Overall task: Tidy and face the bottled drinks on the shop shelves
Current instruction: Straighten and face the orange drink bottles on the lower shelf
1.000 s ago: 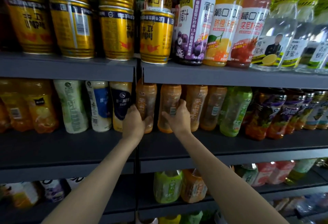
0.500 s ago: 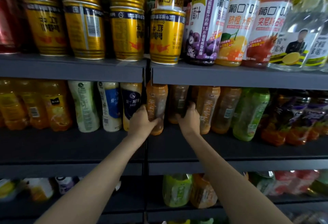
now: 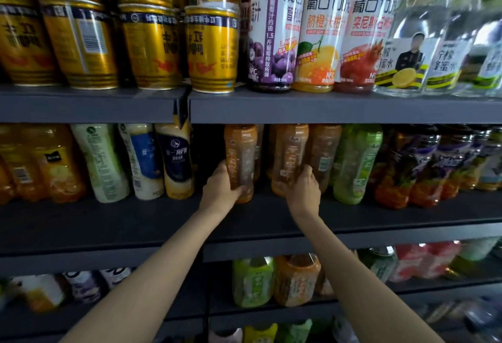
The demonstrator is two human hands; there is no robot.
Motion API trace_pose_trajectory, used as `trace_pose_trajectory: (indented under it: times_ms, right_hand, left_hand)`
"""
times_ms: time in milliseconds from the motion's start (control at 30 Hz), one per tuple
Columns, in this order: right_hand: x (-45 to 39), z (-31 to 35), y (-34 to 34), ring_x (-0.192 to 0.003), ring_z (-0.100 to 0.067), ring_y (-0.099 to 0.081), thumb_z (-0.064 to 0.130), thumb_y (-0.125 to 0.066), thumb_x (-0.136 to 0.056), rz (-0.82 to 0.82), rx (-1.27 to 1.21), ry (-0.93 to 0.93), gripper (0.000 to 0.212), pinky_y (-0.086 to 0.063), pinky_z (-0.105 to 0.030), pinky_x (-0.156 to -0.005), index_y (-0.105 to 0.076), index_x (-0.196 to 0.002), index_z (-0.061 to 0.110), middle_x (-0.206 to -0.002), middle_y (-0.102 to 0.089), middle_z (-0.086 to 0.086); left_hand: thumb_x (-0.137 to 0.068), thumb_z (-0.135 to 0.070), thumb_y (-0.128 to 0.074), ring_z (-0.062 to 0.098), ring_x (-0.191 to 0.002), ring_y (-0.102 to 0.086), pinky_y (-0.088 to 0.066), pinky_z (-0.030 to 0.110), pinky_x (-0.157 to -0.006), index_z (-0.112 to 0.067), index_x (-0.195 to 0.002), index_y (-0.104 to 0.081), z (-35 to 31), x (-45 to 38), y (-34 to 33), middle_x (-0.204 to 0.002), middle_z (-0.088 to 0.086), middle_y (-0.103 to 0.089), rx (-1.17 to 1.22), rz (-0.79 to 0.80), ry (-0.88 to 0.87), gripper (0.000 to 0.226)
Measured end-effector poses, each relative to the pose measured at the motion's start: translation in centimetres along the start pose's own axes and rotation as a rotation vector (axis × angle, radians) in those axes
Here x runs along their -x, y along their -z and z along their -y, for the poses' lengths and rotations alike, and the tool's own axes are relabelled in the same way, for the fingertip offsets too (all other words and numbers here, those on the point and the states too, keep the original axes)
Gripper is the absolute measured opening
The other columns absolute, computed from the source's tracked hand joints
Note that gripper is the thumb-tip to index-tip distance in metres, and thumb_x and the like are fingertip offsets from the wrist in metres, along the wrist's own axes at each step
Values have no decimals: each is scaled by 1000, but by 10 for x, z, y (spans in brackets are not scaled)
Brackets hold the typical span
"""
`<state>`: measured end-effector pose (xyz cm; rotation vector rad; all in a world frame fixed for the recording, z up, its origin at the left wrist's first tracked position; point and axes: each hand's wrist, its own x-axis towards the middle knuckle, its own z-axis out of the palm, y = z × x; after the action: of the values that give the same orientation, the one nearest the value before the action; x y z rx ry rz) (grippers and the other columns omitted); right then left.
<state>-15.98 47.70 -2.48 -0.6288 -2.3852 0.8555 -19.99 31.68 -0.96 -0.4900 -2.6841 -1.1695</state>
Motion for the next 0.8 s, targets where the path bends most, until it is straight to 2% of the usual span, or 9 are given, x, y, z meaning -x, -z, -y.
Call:
trace_pose_trajectory:
  times_ms: [200,433,500,633,800]
  right_hand:
    - [-2,-2,4,-116,-30,-52,26,-71,-83,17,-9,37,51,-44,-37,-86,-42,-119,4,-123,-56,-14]
    - [-4,-6,11,-111,-30,-56,29,-72,-82,94,-8,123,51,-46,-37,-82,-42,-116,4,-118,-59,-13]
    - [-6,-9,18,-109,-30,-57,28,-71,-83,114,14,135,53,-46,-36,-79,-42,-120,4,-117,-60,-13]
    - [-7,-14,28,-116,-27,-51,25,-70,-84,-28,-24,254,60,-47,-35,-86,-39,-132,7,-128,-50,-11]
    - [-6,-14,25,-115,-28,-51,24,-70,-84,-28,-90,280,60,-44,-32,-82,-38,-132,7,-129,-44,-11]
  left_hand:
    - [-84,-22,-67,25,-122,-49,-41,32,-96,-10,-139,-31,-8,-4,-12,-135,9,-48,-25,-39,24,67]
    - [-84,-24,-68,27,-121,-50,-42,39,-97,-10,-136,-34,-11,-6,-28,-135,9,-47,-19,-94,67,64]
    - [-84,-25,-68,28,-121,-50,-43,42,-98,-11,-138,-33,-11,-6,-31,-136,9,-46,-8,-100,77,66]
    - [-86,-25,-65,29,-117,-52,-45,43,-93,-10,-138,-33,-14,-1,-37,-134,11,-46,-21,-162,77,63]
    - [-85,-26,-67,26,-118,-52,-43,35,-91,-14,-138,-35,-16,5,-35,-131,8,-49,9,-170,69,63]
